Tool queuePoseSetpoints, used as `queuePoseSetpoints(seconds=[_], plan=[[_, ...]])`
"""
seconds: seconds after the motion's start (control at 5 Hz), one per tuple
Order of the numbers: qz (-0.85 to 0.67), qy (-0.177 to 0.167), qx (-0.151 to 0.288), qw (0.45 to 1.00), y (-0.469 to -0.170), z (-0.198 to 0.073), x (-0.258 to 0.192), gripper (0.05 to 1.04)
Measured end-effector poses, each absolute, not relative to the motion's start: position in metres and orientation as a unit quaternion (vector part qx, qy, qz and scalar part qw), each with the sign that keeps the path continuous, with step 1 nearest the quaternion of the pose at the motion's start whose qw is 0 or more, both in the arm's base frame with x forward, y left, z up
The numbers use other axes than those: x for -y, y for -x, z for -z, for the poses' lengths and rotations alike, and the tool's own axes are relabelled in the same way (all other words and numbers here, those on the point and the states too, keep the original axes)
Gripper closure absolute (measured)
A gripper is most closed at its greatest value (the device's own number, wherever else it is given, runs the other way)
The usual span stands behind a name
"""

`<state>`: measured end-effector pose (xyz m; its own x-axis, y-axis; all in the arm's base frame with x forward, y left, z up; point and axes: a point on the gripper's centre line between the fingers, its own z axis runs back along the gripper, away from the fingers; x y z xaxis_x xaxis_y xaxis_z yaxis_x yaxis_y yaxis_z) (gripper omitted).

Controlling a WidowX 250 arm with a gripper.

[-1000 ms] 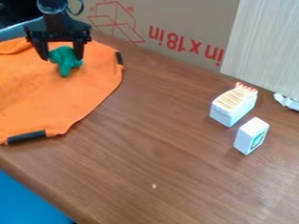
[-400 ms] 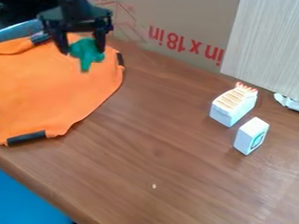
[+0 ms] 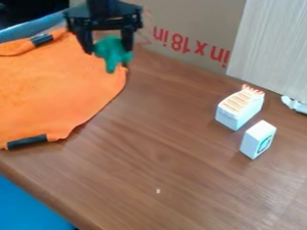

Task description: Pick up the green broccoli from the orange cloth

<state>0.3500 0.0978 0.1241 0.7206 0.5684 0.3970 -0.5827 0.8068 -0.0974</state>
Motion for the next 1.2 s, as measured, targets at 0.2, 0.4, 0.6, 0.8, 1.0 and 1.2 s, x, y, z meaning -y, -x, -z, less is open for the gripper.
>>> queuePoseSetpoints(seconds=[0.2, 0.4, 0.6, 0.8, 1.0, 1.2], plan=[[-0.31, -0.02, 0.197, 0.93, -0.361, -0.114, -0.08, 0.181], [-0.309, -0.025, 0.19, 0.931, -0.368, -0.105, -0.067, 0.181], [-0.305, -0.029, 0.181, 0.935, -0.375, -0.09, -0.05, 0.181], [-0.306, -0.027, 0.184, 0.934, -0.384, -0.087, -0.041, 0.181], [-0.31, -0.034, 0.181, 0.933, -0.391, -0.078, -0.034, 0.154], [-0.319, -0.032, 0.184, 0.929, -0.396, -0.085, -0.031, 0.105]])
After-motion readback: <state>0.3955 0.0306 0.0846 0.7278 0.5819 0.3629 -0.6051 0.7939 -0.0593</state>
